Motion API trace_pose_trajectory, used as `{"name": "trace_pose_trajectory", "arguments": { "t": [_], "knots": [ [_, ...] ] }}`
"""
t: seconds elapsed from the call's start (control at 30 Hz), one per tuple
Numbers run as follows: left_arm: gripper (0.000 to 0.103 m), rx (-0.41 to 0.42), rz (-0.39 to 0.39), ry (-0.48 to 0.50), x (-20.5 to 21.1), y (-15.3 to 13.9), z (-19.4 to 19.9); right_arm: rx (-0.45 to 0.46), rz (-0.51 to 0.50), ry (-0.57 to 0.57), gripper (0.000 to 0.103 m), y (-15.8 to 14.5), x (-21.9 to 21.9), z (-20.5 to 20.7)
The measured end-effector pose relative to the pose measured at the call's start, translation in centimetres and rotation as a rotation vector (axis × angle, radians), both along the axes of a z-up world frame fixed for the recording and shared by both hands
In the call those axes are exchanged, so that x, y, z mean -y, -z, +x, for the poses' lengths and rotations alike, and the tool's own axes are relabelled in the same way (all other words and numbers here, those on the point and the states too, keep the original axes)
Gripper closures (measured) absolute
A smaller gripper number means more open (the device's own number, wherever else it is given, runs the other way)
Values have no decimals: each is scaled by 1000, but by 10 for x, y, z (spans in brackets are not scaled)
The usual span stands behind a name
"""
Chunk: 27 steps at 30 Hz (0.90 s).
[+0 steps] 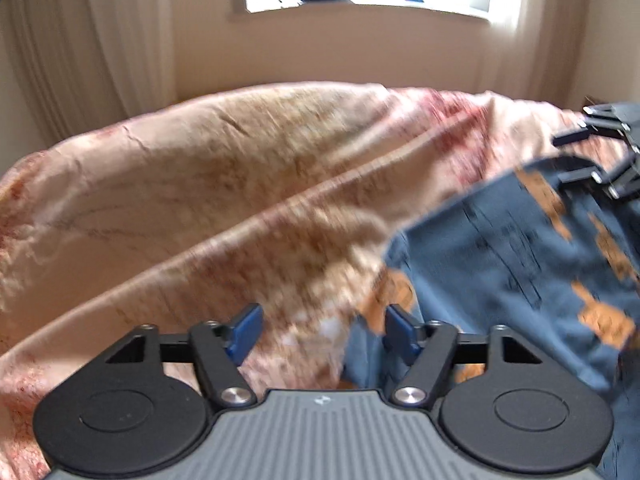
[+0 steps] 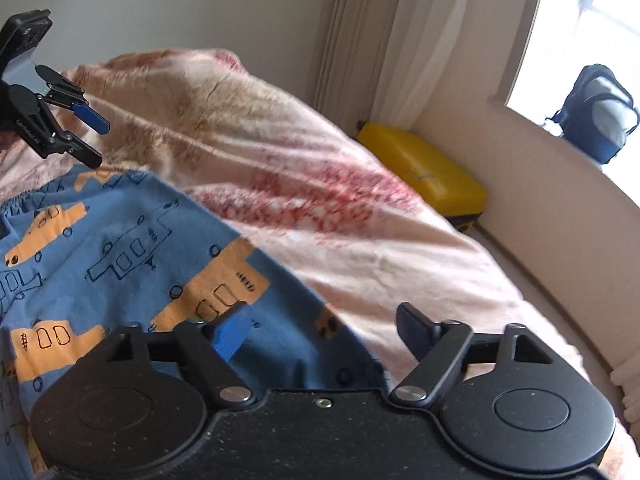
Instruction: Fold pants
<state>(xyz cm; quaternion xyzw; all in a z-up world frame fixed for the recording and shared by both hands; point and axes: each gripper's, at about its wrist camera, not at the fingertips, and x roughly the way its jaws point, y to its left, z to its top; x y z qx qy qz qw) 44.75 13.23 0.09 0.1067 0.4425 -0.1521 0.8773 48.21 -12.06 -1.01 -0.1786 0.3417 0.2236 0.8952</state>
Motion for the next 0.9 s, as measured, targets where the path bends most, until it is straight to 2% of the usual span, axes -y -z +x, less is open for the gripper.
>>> {"name": "trace_pose_trajectory", "arguments": {
  "t": [0.1, 0.17, 0.2, 0.23, 0.27, 0.3, 0.4, 0.5, 0.63, 0.77, 0.9],
  "knots": [
    [49, -79, -44, -16, 0, 12, 3, -16, 15, 6, 45, 4, 0, 4],
    [71, -122, -48, -41, 5, 19, 4, -38, 10, 8, 54, 8, -4, 9],
    [77, -115, -25, -35, 10, 19, 3, -46, 5, 9, 63, 9, -6, 10],
    [91, -105, 0, -17, 16, 17, 0, -51, 0, 12, 71, 8, -8, 11],
    [98, -95, 29, -5, 21, 14, -2, -51, -9, 24, 88, 7, -9, 11],
    [99, -88, 47, -6, 24, 11, -4, -45, -21, 35, 101, 4, -11, 10],
    [102, -45, 78, -33, 26, -4, -10, -13, -27, 54, 103, -5, -14, 4],
    [102, 40, 141, -114, 30, -24, -16, 43, -52, 62, 103, -18, -19, -8],
    [102, 63, 108, -219, 29, -38, -21, 101, -102, 107, 103, -32, -26, -20],
    [102, 167, 138, -209, 39, -56, -45, 162, -95, 129, 103, -51, -33, -43],
    [102, 307, 113, -150, 35, -77, -84, 232, -60, 126, 103, -80, -29, -88]
  ]
}}
